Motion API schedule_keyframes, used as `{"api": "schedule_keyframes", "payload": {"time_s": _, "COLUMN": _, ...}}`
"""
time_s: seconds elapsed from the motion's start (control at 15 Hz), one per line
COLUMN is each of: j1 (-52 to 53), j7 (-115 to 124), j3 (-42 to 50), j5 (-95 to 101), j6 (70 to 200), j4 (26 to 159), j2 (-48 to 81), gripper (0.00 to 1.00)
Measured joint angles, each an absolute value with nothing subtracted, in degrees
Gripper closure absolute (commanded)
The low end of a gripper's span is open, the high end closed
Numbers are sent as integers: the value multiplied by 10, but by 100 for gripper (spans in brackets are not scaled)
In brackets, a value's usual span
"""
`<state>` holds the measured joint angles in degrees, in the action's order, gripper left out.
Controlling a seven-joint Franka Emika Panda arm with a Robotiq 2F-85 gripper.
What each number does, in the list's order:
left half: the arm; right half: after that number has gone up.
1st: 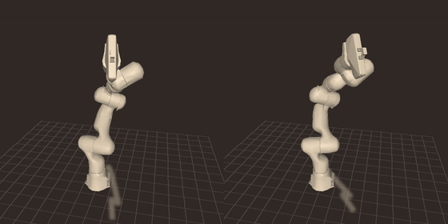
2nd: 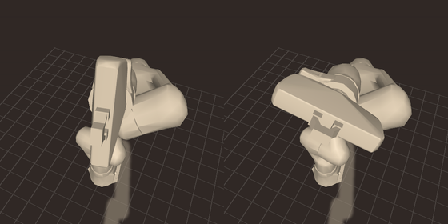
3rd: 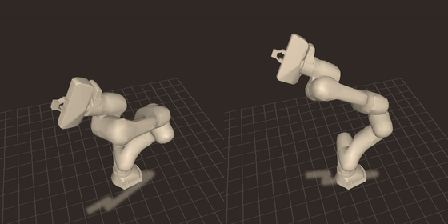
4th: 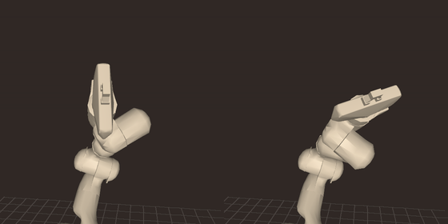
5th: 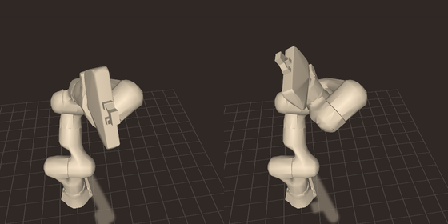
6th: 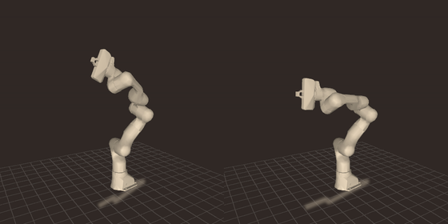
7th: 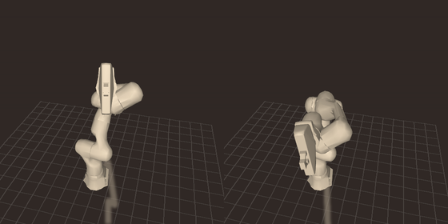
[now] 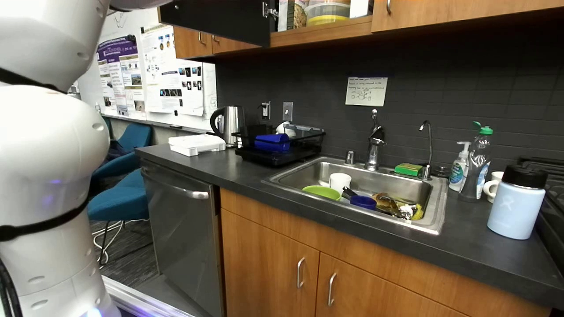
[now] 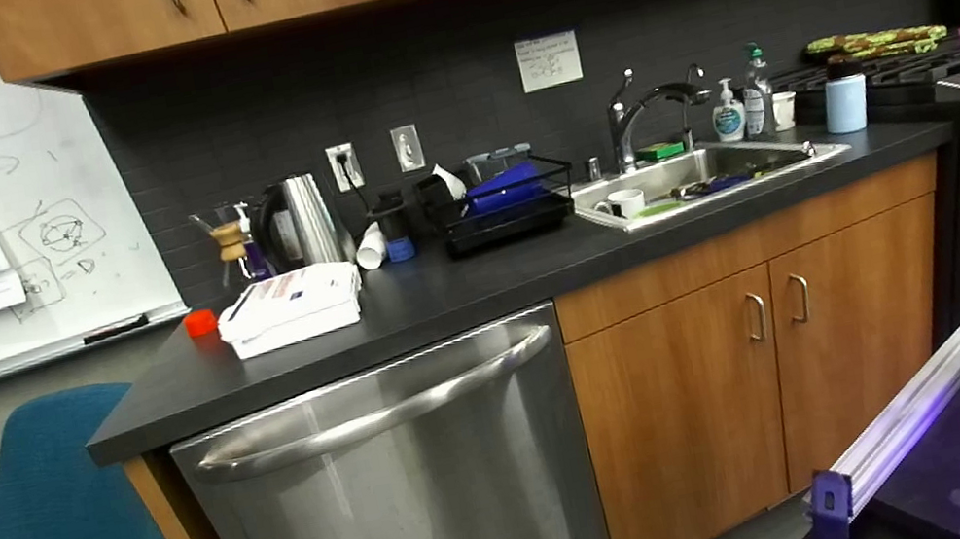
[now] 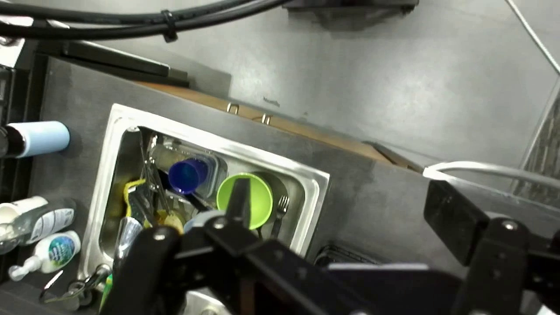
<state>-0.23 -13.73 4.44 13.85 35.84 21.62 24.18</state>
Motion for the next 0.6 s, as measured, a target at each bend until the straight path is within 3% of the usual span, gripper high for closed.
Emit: {"api": "schedule_keyframes", "payload": {"time_s": 0.6, "j1": 0, "j7": -295, "j3": 45, "j5": 230, "j6": 308, "j4": 218, "j2": 295, "gripper": 0}}
